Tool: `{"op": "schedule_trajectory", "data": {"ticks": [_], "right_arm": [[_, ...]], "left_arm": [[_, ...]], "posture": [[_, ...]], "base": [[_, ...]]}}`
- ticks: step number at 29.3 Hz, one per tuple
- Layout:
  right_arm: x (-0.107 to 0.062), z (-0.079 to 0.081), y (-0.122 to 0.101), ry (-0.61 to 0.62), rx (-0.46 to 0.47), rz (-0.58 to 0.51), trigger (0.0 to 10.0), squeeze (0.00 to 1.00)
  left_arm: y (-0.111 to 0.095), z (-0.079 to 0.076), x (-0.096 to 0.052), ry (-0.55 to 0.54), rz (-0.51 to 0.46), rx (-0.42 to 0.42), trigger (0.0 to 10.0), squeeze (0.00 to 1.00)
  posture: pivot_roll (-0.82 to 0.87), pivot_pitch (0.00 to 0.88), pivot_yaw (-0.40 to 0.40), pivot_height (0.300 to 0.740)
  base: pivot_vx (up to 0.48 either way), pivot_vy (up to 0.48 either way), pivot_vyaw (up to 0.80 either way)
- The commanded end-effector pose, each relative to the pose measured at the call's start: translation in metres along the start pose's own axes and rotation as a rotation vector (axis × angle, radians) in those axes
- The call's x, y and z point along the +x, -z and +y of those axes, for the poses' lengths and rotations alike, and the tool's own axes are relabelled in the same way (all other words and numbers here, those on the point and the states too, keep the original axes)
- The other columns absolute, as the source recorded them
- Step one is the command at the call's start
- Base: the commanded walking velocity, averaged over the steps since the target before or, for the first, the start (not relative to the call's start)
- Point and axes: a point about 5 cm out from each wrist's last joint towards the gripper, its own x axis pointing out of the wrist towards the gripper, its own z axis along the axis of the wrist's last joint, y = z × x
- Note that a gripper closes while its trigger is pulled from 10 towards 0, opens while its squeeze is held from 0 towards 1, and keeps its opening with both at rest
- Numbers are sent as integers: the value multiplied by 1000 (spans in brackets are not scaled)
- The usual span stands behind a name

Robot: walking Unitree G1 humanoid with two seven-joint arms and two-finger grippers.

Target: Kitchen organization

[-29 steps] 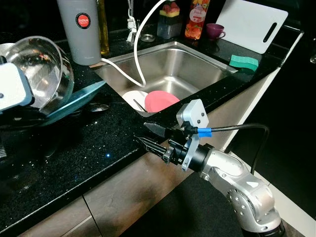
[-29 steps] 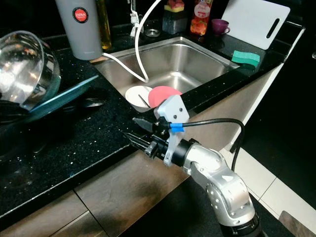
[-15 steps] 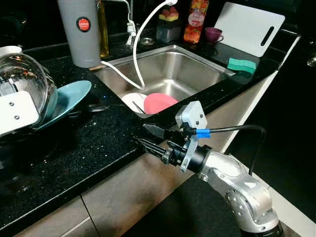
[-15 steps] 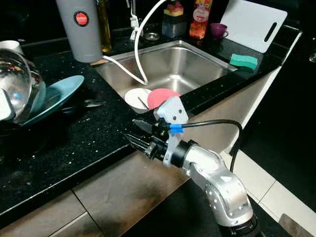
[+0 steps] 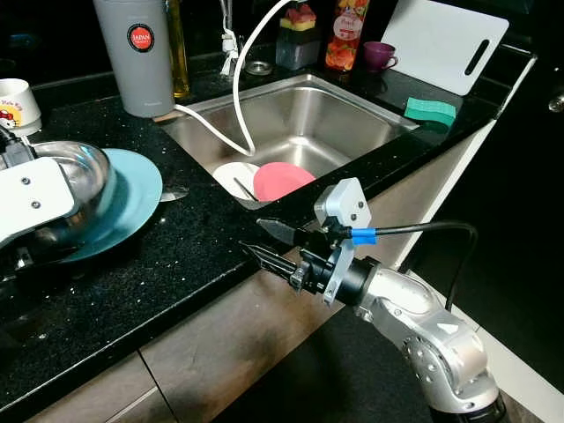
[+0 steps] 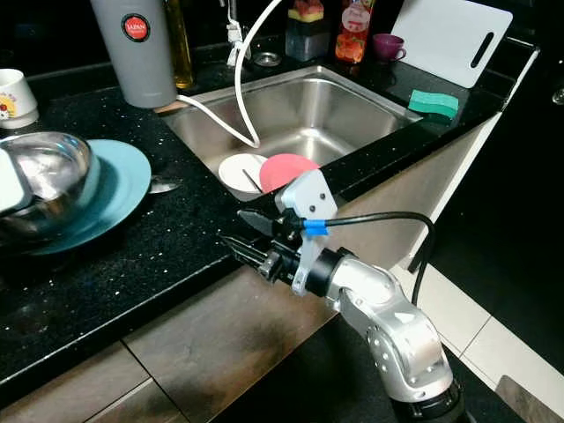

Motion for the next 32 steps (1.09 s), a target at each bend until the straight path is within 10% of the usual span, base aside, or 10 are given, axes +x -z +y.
{"op": "schedule_trajectory", "data": {"ticks": [1,4,5,6,7,26,32], "right_arm": [[0,0,1,1,-4,-1,10000,0],[0,0,1,1,-4,-1,10000,0],[0,0,1,2,-4,-1,10000,0],[0,0,1,3,-4,-1,10000,0],[-1,0,1,4,-5,-2,10000,0],[0,1,0,-19,0,-6,10000,0],[1,1,-2,-26,13,-23,10000,0]], "left_arm": [[2,1,1,-1,-1,-10,10000,0],[5,2,1,-6,12,-7,10000,0],[7,2,1,-3,17,-6,6510,0],[7,2,2,-1,20,-6,6510,0],[8,2,2,2,26,-9,0,0],[16,3,4,12,62,0,0,0],[0,15,2,-83,-63,2,0,0]], "posture": [[94,0,-34,740],[94,0,-32,740],[94,0,-32,740],[94,0,-32,740],[94,0,-32,740],[91,0,-30,740],[93,0,-30,740]], "base": [[0,0,0],[0,0,0],[0,0,0],[0,0,0],[0,0,0],[0,0,0],[0,0,0]]}}
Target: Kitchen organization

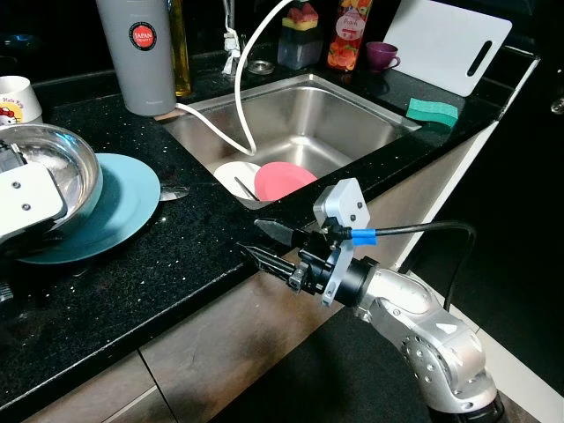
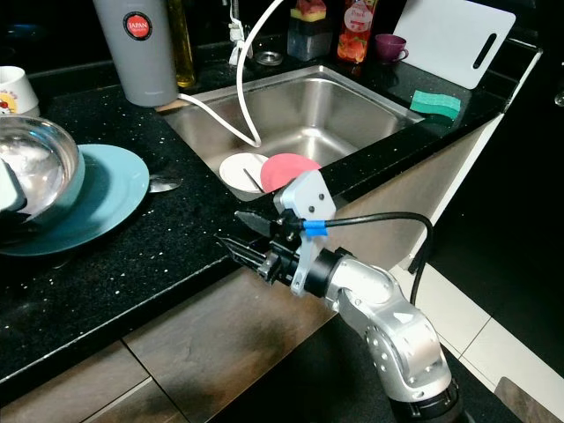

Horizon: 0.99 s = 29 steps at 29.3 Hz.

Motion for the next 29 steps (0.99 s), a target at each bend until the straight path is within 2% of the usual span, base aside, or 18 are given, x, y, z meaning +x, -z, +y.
{"op": "schedule_trajectory", "data": {"ticks": [1,4,7,8,9,13,16,18,20,21,23,24,25,26,27,28,29], "right_arm": [[1,0,-1,-7,4,-16,10000,0],[1,-2,-3,5,22,-37,10000,0],[3,-7,-8,35,85,-76,10000,0],[3,-7,-8,35,85,-76,10000,0],[3,-10,-10,40,112,-99,10000,0],[4,-12,-13,46,137,-122,10000,0],[6,-15,-14,55,156,-145,10000,0],[6,-15,-14,55,156,-145,10000,0],[7,-16,-15,58,154,-156,10000,0],[7,-16,-15,58,154,-156,10000,0],[8,-16,-16,59,148,-164,10000,0],[8,-16,-16,59,148,-164,10000,0],[8,-16,-16,58,146,-166,10000,0],[8,-15,-16,58,145,-164,10000,0],[8,-15,-16,58,145,-164,10000,0],[8,-15,-16,59,142,-163,10000,0],[8,-15,-17,60,142,-163,10000,0]], "left_arm": [[-10,5,-2,-45,-54,26,0,0],[-25,12,-3,-84,-156,13,0,0],[-47,20,-9,-130,-322,-28,0,0],[-47,20,-9,-130,-322,-28,0,0],[-54,21,-10,-136,-383,-48,0,0],[-59,21,-9,-134,-437,-69,0,0],[-68,21,0,-142,-512,-99,0,0],[-68,21,0,-142,-512,-99,0,0],[-80,19,15,-123,-602,-125,0,0],[-80,19,15,-123,-602,-125,0,0],[-92,18,31,-102,-660,-141,0,0],[-92,18,31,-102,-660,-141,0,0],[-100,20,47,-97,-677,-144,7608,0],[-101,21,57,-104,-660,-132,10000,0],[-101,21,57,-104,-660,-132,10000,0],[-102,25,72,-113,-632,-126,10000,0],[-102,26,79,-115,-623,-129,10000,0]], "posture": [[93,0,-30,740],[93,0,-29,740],[93,0,-30,740],[93,0,-30,740],[94,0,-30,740],[98,0,-31,740],[102,0,-34,740],[102,0,-34,740],[101,0,-34,740],[101,0,-34,740],[96,0,-31,740],[96,0,-31,740],[92,0,-30,740],[88,0,-27,740],[88,0,-27,740],[84,0,-24,740],[83,0,-23,740]], "base": [[0,0,0],[0,0,0],[0,0,0],[0,0,0],[0,0,-800],[0,0,-800],[0,0,-800],[0,0,-800],[0,0,-800],[0,0,-800],[0,0,0],[0,0,0],[0,0,0],[0,0,0],[0,0,0],[0,0,0],[0,0,0]]}}
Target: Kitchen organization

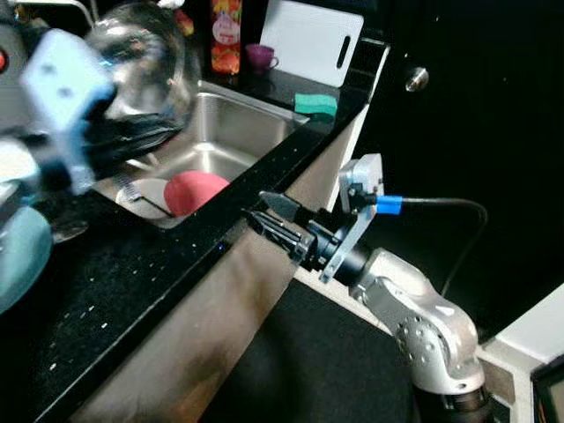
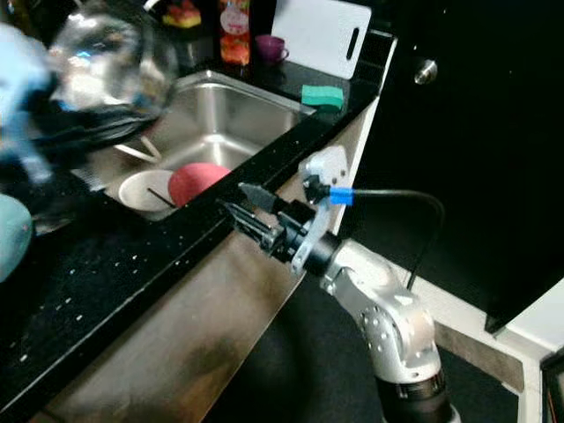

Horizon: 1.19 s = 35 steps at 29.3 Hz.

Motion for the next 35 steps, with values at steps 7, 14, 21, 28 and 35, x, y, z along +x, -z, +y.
{"op": "schedule_trajectory", "data": {"ticks": [7,14,21,28,35], "right_arm": [[-2,0,-2,3,-9,-2,10000,0],[-1,3,-2,3,-11,-4,10000,0],[-3,2,-2,14,-16,-3,10000,0],[-2,3,-1,9,-19,-5,10000,0],[-2,9,1,-73,-24,-4,10000,0]], "left_arm": [[33,0,42,1,115,97,10000,0],[45,-17,83,93,139,164,10000,675],[69,-22,92,127,274,296,10000,1000],[68,-6,82,44,274,320,10000,541],[24,15,48,-179,-8,173,10000,0]], "posture": [[72,0,-13,740],[57,0,0,740],[50,0,11,740],[62,0,8,740],[83,0,-7,740]], "base": [[0,0,0],[0,0,0],[0,0,0],[0,0,0],[0,0,560]]}}
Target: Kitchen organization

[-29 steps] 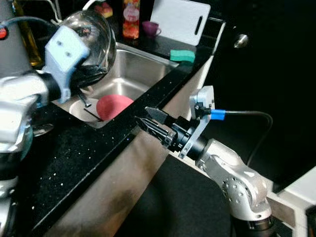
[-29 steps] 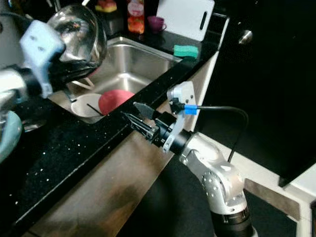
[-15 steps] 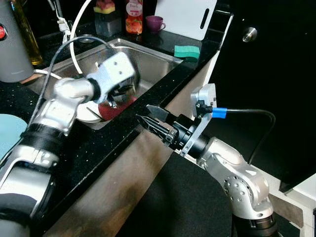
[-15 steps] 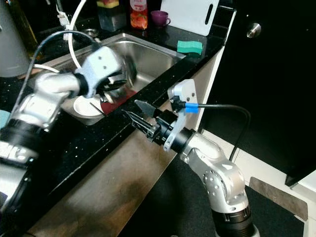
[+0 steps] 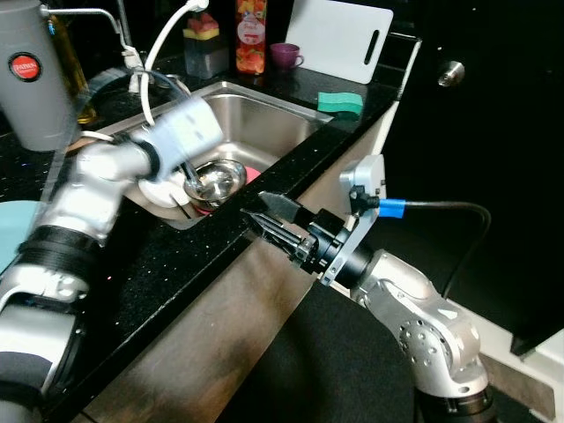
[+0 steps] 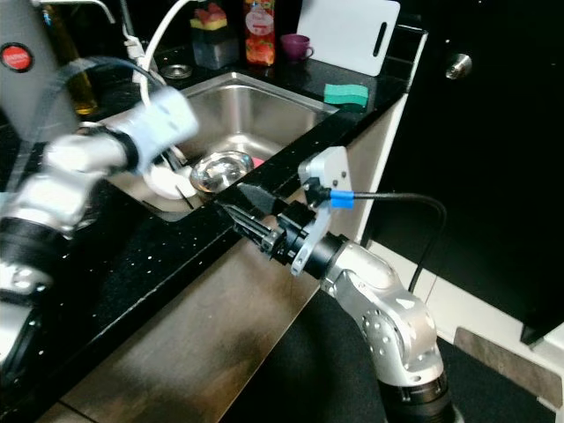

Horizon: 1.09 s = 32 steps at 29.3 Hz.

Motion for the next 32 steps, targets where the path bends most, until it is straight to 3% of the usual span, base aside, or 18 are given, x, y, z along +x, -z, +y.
{"op": "schedule_trajectory", "data": {"ticks": [1,3,5,6,9,10,11,12,13,15,17,20,23,28,32], "right_arm": [[2,5,-1,-41,-2,-8,10000,0],[2,5,-1,-41,-2,-8,10000,0],[3,6,1,-70,10,-3,10000,0],[3,6,1,-70,10,-3,10000,0],[4,8,3,-102,21,3,10000,0],[4,9,4,-124,28,8,10000,0],[4,9,4,-124,28,8,10000,0],[4,11,6,-154,34,18,10000,0],[4,11,6,-154,34,18,10000,0],[4,15,10,-216,40,41,10000,0],[4,15,10,-216,40,41,10000,0],[4,18,15,-280,43,65,10000,0],[4,19,19,-294,36,81,10000,0],[3,16,21,-276,23,87,10000,0],[4,7,23,-217,-7,87,10000,0]], "left_arm": [[-7,7,-14,-72,-50,-59,10000,0],[-7,7,-14,-72,-50,-59,10000,0],[-22,9,-36,-204,-117,-101,10000,0],[-22,9,-36,-204,-117,-101,10000,0],[-22,4,-56,-336,-117,-145,10000,0],[-17,-2,-66,-420,-114,-232,10000,0],[-17,-2,-66,-420,-114,-232,10000,0],[-9,-10,-77,-511,-112,-359,10000,0],[-9,-10,-77,-511,-112,-359,10000,0],[-5,-31,-92,-618,-160,-667,10000,0],[-5,-31,-92,-618,-160,-667,10000,0],[-20,-57,-96,-588,-215,-882,10000,0],[-25,-72,-98,-552,-222,-962,10000,0],[-29,-87,-103,-504,-227,-1047,10000,0],[-37,-98,-107,-384,-226,-1079,10000,0]], "posture": [[97,0,-17,740],[97,0,-17,740],[117,0,-24,740],[117,0,-24,740],[131,0,-32,740],[145,0,-40,740],[145,0,-40,740],[155,0,-46,740],[155,0,-46,740],[180,0,-62,740],[180,0,-62,740],[201,0,-66,740],[203,0,-64,740],[207,0,-63,740],[219,0,-66,740]], "base": [[0,0,781],[0,0,781],[0,0,781],[0,0,781],[0,0,781],[0,0,781],[0,0,781],[0,0,781],[0,0,781],[0,0,781],[0,0,781],[0,0,781],[0,0,781],[0,0,781],[0,0,781]]}}
